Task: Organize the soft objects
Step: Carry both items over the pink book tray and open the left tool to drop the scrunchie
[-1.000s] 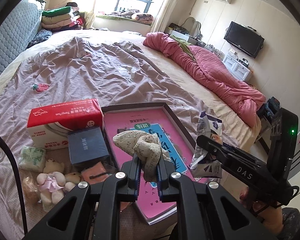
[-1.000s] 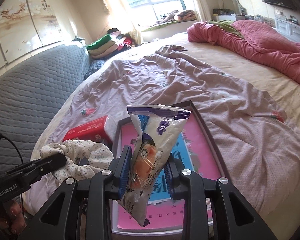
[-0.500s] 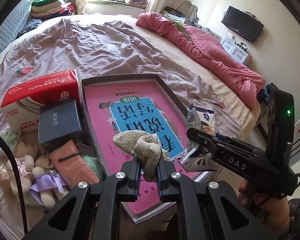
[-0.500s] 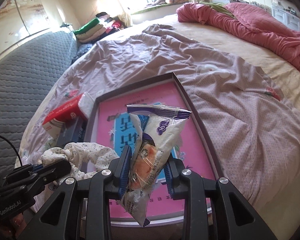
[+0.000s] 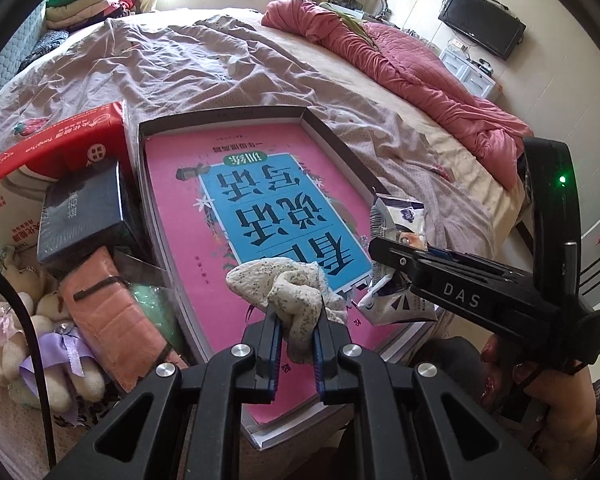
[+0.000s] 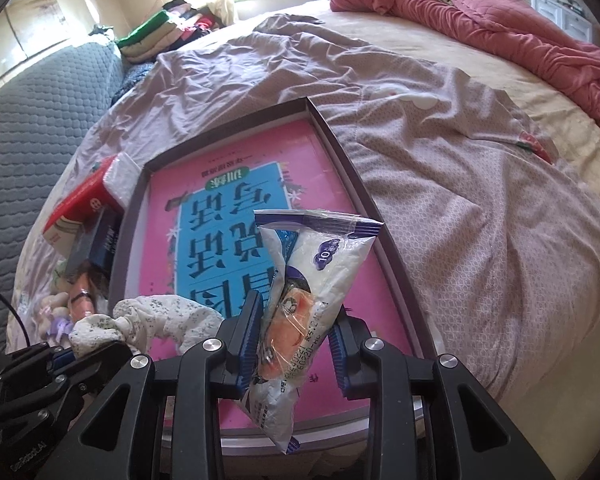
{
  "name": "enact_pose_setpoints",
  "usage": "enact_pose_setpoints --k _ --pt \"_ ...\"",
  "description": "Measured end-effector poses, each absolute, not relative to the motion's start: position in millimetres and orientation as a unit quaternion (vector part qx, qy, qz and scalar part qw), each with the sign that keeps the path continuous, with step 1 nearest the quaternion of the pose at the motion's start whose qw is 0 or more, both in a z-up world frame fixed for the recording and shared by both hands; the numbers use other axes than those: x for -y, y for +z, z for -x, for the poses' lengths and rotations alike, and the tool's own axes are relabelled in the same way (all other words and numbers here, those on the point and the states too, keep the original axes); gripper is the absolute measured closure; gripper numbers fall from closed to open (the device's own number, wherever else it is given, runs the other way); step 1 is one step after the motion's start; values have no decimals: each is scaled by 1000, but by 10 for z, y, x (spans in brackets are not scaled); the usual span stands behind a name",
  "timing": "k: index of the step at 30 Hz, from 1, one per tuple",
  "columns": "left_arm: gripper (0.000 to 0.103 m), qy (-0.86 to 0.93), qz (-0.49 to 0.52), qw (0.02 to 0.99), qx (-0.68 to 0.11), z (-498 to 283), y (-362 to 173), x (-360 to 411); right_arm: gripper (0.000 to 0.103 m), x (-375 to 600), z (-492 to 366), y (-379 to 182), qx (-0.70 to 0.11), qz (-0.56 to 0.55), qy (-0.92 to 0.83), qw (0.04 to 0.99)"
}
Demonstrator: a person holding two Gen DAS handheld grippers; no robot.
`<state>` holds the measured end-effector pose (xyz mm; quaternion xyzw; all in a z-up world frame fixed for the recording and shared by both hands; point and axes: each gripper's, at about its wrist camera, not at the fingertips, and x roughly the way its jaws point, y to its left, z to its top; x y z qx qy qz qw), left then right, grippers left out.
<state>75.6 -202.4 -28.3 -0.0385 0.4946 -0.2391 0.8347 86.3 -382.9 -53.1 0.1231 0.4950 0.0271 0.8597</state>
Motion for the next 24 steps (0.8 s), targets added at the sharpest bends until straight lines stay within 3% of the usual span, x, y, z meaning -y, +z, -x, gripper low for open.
enact_pose_setpoints --k 17,24 --pt "89 -233 30 825 -514 -761 -389 2052 65 3903 -898 -635 -512 -126 -1 850" --pt "78 -231 27 825 -514 -729 -381 2036 62 3916 -864 -536 -492 -123 -9 862"
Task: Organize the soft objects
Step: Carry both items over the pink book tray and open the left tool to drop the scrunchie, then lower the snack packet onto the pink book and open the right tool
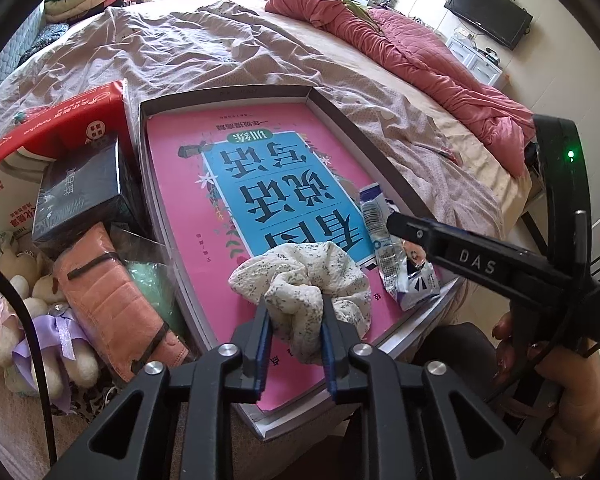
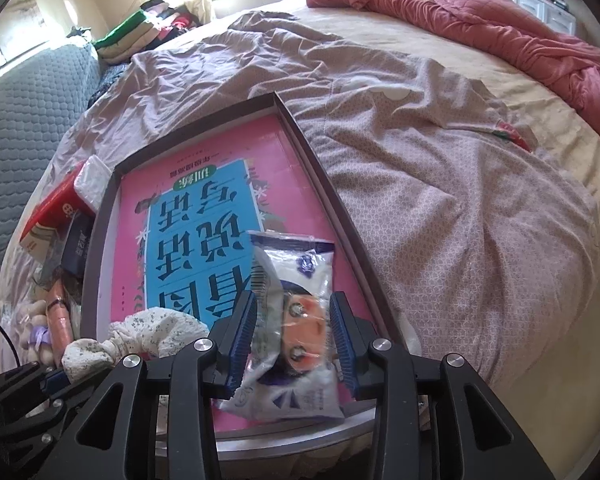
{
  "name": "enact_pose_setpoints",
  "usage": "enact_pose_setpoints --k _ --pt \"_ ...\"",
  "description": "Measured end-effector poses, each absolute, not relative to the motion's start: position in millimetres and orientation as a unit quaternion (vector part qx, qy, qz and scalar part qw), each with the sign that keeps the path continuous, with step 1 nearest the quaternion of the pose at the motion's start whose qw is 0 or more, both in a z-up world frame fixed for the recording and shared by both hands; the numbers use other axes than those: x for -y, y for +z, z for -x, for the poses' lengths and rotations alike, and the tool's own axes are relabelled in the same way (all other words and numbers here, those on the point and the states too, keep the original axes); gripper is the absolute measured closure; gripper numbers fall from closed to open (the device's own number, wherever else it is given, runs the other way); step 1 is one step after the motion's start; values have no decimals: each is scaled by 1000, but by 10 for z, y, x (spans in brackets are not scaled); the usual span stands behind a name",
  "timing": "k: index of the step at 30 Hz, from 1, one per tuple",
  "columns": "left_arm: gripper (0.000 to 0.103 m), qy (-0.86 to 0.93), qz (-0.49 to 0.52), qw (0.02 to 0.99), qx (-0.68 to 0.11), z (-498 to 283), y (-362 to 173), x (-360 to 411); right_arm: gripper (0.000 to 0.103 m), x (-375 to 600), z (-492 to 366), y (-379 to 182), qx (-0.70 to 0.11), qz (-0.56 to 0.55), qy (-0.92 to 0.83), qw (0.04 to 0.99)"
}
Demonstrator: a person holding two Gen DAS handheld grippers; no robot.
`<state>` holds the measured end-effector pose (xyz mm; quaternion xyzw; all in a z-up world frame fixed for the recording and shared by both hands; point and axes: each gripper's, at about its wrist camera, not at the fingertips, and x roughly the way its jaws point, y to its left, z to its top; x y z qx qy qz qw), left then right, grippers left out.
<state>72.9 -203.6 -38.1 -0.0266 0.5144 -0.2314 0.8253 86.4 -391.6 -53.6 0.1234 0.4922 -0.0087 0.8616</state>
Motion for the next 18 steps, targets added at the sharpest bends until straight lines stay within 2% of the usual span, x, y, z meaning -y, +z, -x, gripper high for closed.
enact_pose_setpoints --k 6,13,18 --pt "60 -234 31 828 -509 -703 -357 2003 56 3921 -841 -456 -475 -122 -13 871" --pt "49 -240 36 832 -500 -677 -283 1970 55 3900 -828 -382 -459 -118 -17 881" --pt "41 -234 32 841 -487 -618 -172 1920 47 3869 -804 -299 -442 -115 -14 890"
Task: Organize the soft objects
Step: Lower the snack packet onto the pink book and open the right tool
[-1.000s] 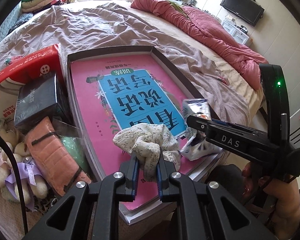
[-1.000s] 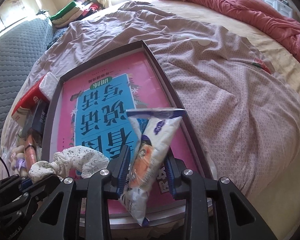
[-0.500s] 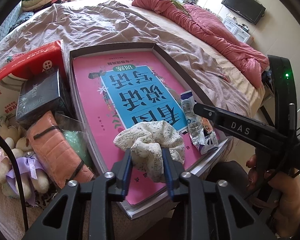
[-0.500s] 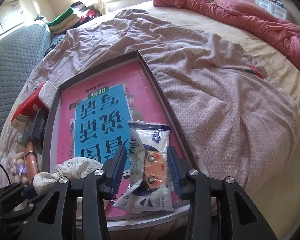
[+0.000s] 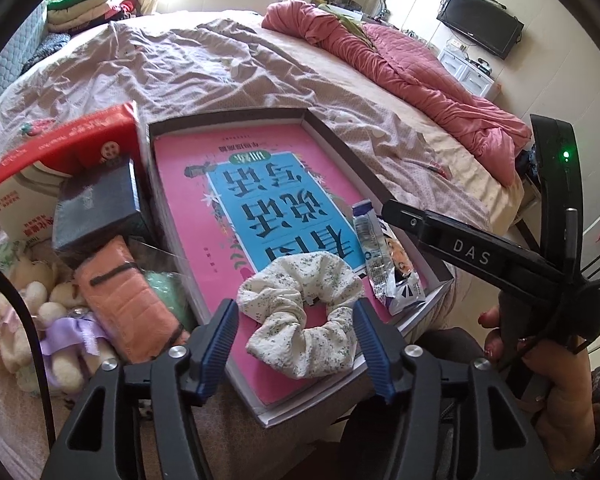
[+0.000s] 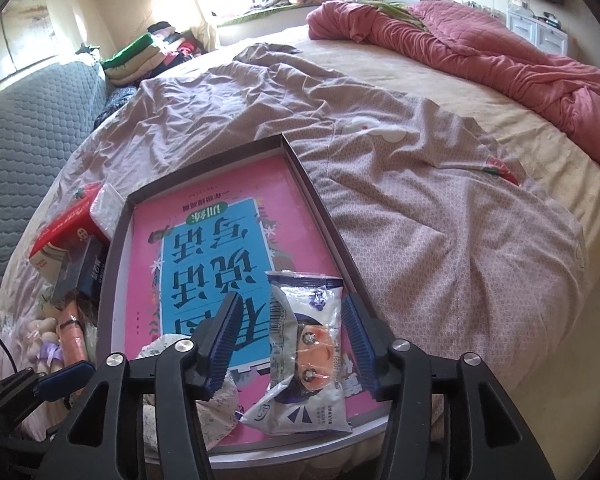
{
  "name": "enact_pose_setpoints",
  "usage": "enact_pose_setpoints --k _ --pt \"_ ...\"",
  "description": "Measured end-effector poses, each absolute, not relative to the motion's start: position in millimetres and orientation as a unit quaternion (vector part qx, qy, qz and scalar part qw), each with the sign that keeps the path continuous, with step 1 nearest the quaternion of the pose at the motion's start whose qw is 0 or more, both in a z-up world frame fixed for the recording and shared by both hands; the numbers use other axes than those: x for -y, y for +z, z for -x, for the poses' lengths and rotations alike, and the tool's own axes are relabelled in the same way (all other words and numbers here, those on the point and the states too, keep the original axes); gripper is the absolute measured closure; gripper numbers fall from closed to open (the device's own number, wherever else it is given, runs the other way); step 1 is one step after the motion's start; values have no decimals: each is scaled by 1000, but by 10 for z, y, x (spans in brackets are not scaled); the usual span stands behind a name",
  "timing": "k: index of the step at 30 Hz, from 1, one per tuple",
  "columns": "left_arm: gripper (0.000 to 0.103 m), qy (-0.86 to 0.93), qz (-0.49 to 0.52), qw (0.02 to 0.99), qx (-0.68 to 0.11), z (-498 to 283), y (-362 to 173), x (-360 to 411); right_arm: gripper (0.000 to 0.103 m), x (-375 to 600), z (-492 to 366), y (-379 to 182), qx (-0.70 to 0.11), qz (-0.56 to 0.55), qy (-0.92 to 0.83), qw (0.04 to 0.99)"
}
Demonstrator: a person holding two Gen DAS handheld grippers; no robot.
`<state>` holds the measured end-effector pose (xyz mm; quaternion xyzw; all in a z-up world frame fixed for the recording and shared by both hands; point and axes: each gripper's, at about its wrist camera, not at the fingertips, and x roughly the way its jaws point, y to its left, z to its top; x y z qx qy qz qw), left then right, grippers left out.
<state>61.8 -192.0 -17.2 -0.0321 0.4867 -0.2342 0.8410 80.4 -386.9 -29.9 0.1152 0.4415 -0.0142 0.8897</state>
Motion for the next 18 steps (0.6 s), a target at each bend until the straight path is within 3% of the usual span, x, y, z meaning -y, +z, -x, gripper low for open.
enact_pose_setpoints --k 6,18 --pt "34 -213 29 857 -467 -544 3 1750 44 3767 -768 -179 -420 -106 -3 901" --pt "32 -165 55 875 -452 -504 261 1173 39 3459 -681 82 -386 -77 21 919"
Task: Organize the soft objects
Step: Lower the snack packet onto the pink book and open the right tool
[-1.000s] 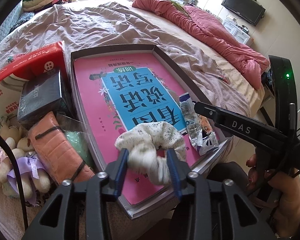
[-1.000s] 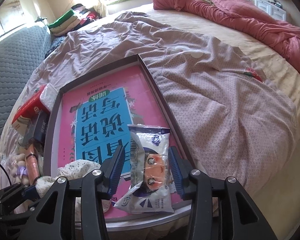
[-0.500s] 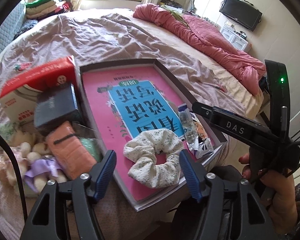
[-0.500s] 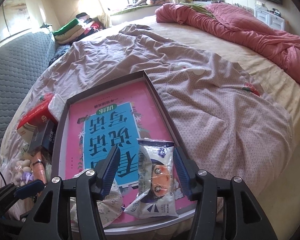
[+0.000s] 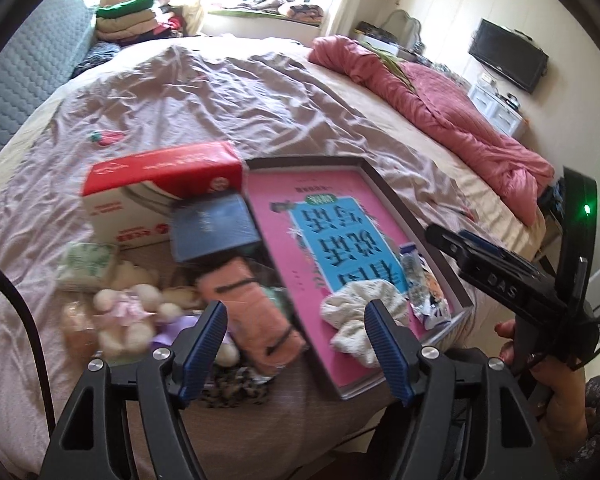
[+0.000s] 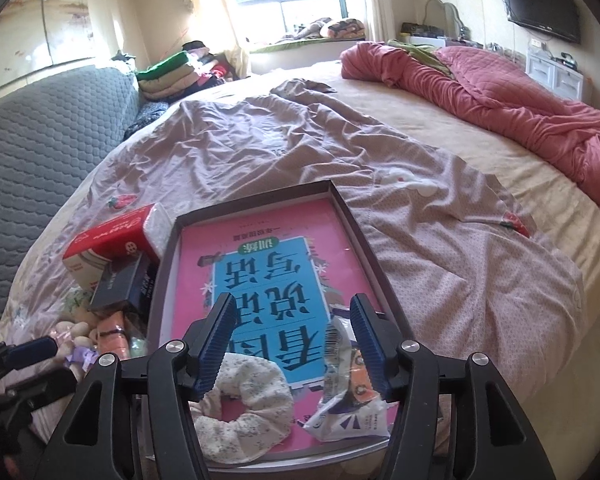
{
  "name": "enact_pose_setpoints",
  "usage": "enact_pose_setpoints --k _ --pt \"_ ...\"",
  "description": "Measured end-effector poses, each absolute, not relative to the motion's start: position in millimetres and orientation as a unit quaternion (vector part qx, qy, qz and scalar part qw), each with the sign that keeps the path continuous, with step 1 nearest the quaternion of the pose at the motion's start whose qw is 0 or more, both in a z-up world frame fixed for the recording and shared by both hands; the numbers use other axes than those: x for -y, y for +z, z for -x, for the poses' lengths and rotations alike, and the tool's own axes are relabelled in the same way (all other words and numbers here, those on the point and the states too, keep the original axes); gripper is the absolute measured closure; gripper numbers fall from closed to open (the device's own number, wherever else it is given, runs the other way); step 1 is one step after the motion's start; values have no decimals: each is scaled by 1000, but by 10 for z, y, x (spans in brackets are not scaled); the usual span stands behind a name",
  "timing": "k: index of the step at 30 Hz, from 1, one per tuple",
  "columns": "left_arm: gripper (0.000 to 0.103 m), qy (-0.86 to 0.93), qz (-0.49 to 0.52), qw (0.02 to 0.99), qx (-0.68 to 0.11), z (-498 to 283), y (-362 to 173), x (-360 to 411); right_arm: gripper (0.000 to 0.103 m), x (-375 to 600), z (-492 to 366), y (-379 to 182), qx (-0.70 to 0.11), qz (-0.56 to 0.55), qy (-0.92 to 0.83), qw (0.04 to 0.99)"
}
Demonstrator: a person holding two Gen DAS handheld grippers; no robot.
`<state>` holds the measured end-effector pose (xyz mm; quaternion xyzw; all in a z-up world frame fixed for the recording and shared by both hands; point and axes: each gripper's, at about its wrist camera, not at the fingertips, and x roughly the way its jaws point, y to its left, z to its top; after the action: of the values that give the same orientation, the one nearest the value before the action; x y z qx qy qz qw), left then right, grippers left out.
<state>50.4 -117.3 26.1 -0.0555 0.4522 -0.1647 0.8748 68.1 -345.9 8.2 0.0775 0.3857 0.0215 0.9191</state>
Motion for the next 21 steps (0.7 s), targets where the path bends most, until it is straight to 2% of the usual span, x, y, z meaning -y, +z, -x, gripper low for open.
enact_pose_setpoints --k 10,21 --pt "31 -90 103 889 -436 -581 421 388 36 3154 -616 291 -370 -67 58 925" --pt "31 -45 130 893 -429 -538 434 -128 36 2797 -552 394 -365 -43 96 925"
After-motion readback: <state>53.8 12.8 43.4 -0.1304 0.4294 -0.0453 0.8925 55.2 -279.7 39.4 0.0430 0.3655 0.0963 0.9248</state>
